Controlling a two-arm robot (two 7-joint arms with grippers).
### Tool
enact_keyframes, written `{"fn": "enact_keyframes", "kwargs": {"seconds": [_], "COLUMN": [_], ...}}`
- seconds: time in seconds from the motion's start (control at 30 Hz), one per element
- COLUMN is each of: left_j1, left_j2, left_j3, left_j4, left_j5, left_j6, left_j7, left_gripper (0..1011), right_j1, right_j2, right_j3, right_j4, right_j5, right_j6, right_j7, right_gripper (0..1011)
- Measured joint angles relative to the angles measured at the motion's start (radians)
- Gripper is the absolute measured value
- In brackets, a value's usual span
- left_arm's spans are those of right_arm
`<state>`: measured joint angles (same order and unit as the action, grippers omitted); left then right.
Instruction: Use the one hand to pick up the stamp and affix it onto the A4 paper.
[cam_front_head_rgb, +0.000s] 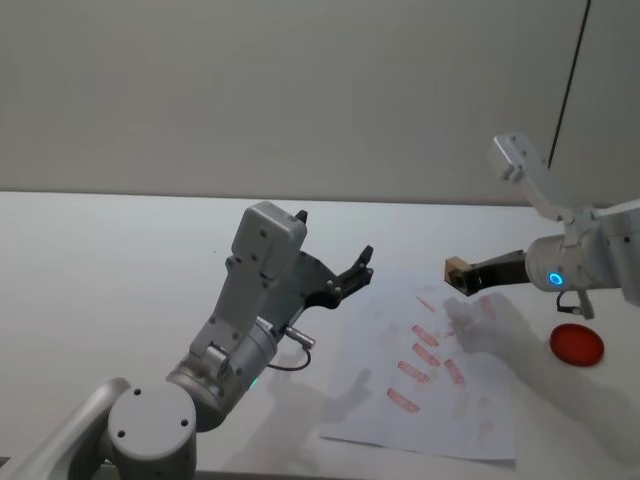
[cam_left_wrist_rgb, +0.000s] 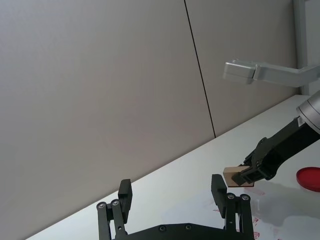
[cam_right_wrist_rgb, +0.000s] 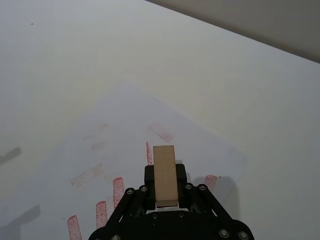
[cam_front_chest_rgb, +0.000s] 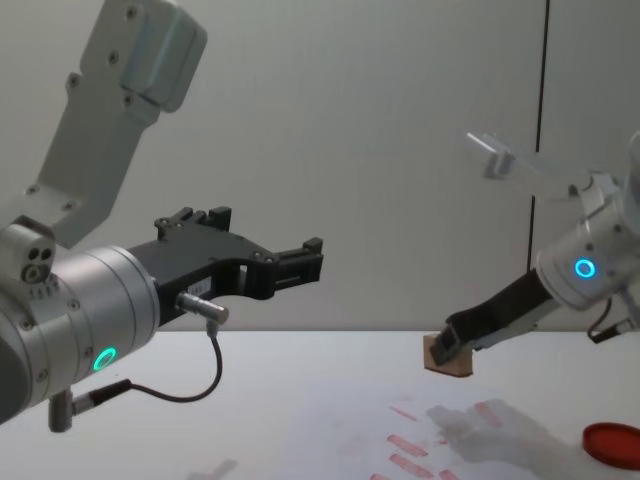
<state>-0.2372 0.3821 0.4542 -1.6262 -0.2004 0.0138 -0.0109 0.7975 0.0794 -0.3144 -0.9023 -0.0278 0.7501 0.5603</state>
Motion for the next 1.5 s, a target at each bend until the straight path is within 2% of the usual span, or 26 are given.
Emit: {"fn": "enact_keyframes", "kwargs": {"seconds": [0.5,1.5], "left_j1": [0.000,0.000], "left_j2": [0.000,0.000], "left_j3": [0.000,0.000], "left_j4": [0.000,0.000], "left_j5": [0.000,0.000], "left_j6": [0.000,0.000], "left_j7": [0.000,0.000], "left_gripper": [1002,1002], "right_j1": [0.028,0.068], "right_j2": [-0.017,-0.041], "right_j3": [-0.022,-0.054], "right_j4": [0.062,0.187], "right_j5": [-0.017,-0.042], "right_j6": [-0.001,-0.054], "right_j7": [0.000,-0.001], "right_gripper": [217,218]}}
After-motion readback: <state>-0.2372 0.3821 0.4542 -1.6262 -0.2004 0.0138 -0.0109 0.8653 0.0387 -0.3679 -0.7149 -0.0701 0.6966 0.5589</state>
